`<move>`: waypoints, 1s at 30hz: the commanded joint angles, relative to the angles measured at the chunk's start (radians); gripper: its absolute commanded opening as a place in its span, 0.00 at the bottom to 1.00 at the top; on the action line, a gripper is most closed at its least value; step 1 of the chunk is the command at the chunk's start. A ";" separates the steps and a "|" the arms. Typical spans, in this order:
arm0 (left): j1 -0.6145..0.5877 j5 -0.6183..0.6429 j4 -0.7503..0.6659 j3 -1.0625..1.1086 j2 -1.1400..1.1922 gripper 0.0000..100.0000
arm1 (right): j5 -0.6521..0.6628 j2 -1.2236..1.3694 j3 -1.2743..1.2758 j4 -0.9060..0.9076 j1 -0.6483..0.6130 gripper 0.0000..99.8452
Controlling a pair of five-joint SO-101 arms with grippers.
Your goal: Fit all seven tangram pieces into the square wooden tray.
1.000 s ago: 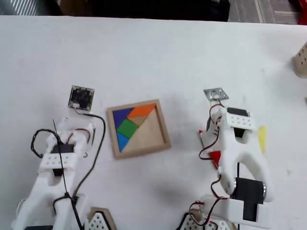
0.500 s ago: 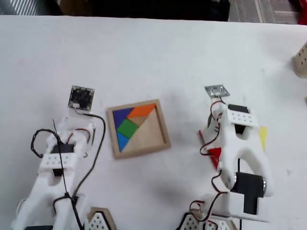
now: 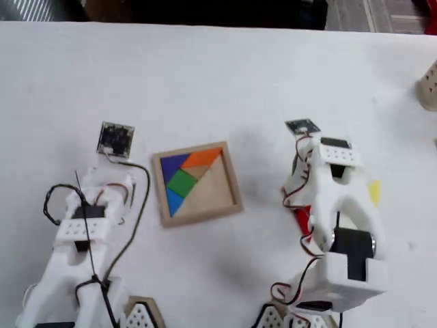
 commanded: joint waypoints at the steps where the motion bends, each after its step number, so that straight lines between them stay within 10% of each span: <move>1: 0.008 -0.009 -0.021 -0.017 -0.024 0.02 | 0.011 0.054 -0.049 0.019 -0.030 0.32; 19: 0.007 -0.009 -0.020 -0.017 -0.024 0.02 | -0.040 0.065 -0.048 -0.008 -0.010 0.01; 30: 0.008 -0.006 -0.021 -0.017 -0.024 0.02 | -0.041 0.065 -0.043 -0.005 0.016 0.02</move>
